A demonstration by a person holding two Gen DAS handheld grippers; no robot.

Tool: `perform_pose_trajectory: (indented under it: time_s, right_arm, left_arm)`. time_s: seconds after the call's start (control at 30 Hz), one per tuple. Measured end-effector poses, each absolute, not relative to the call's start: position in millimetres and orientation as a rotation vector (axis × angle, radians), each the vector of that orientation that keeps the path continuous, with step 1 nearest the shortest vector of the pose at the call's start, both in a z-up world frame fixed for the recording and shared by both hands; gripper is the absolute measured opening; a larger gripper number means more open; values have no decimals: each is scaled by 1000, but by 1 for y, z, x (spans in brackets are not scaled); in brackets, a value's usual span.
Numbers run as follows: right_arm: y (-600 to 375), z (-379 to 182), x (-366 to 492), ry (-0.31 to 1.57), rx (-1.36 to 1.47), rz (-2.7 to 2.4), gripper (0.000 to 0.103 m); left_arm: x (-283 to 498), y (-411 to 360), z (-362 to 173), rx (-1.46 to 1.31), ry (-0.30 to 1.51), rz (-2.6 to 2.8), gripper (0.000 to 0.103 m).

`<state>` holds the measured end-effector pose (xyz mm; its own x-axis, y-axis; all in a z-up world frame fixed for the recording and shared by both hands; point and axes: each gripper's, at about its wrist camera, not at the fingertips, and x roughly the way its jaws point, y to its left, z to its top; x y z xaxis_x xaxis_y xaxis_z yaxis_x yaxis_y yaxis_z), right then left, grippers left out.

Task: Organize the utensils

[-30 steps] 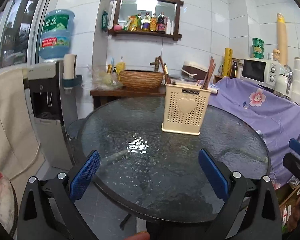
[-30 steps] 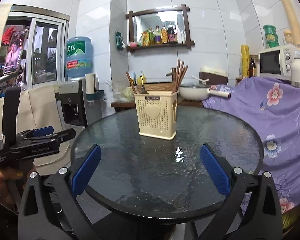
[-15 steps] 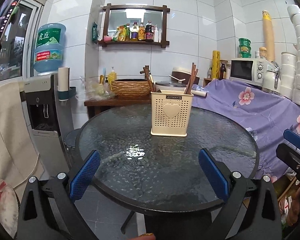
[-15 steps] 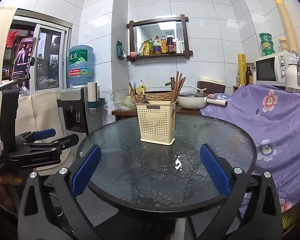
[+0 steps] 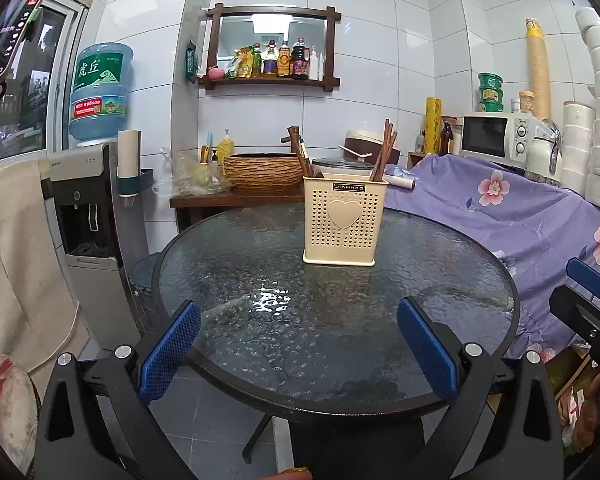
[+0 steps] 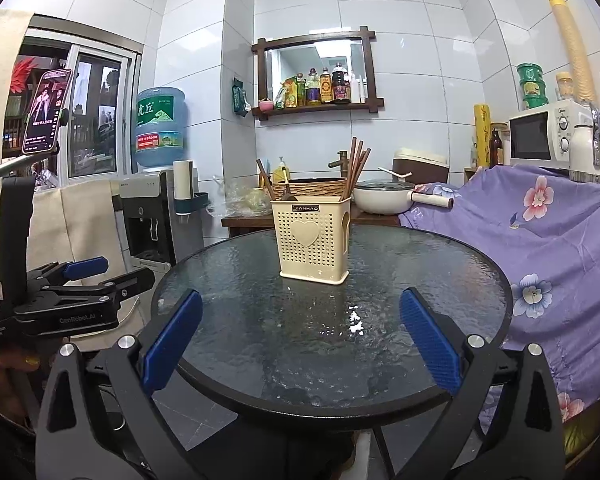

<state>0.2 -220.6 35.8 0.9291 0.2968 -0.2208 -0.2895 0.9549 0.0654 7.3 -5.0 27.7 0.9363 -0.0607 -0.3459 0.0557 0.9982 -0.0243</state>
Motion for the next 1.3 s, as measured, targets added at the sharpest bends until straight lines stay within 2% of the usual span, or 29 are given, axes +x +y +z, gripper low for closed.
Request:
perform_pose_trajectory:
  time_s: [1.3]
  right_arm:
    - [-215, 30, 7, 272, 44, 315, 97]
  left_arm:
    - [9, -2, 22, -1, 391, -27, 97]
